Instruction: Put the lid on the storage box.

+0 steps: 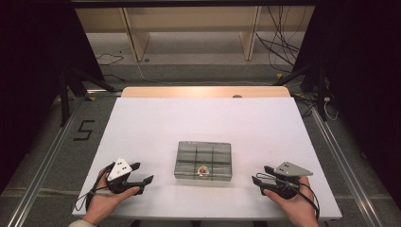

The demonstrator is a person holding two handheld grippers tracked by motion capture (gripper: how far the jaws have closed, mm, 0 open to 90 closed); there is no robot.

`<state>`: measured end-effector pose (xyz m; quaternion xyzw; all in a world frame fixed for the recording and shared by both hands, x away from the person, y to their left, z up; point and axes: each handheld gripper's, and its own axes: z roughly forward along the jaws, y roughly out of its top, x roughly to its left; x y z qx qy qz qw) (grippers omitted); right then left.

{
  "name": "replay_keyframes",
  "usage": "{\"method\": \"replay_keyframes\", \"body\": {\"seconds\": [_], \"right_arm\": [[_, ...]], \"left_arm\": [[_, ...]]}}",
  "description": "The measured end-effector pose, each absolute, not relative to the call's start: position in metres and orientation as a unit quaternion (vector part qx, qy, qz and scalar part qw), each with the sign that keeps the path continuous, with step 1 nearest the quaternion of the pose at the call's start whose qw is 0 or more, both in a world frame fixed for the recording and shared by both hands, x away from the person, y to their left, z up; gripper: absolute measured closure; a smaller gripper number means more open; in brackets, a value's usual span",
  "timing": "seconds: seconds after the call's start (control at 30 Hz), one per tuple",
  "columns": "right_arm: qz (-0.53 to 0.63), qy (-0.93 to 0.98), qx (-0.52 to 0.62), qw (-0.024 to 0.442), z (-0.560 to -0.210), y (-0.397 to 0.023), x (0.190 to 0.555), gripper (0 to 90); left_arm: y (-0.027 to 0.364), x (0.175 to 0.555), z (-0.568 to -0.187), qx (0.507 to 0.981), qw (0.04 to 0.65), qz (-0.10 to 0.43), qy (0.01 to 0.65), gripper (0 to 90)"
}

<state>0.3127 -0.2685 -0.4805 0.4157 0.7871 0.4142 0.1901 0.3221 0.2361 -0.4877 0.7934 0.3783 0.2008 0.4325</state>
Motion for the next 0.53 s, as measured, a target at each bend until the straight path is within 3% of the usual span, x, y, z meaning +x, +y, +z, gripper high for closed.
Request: {"method": "replay_keyframes", "body": {"seconds": [0.53], "right_arm": [[0.415,0.784,0.419,0.195,-0.4821,-0.2711,0.3131,34.0]], "left_arm": [[0.2313,0.3237,-0.4898,0.793,0.430,0.202,0.380,22.4]]}}
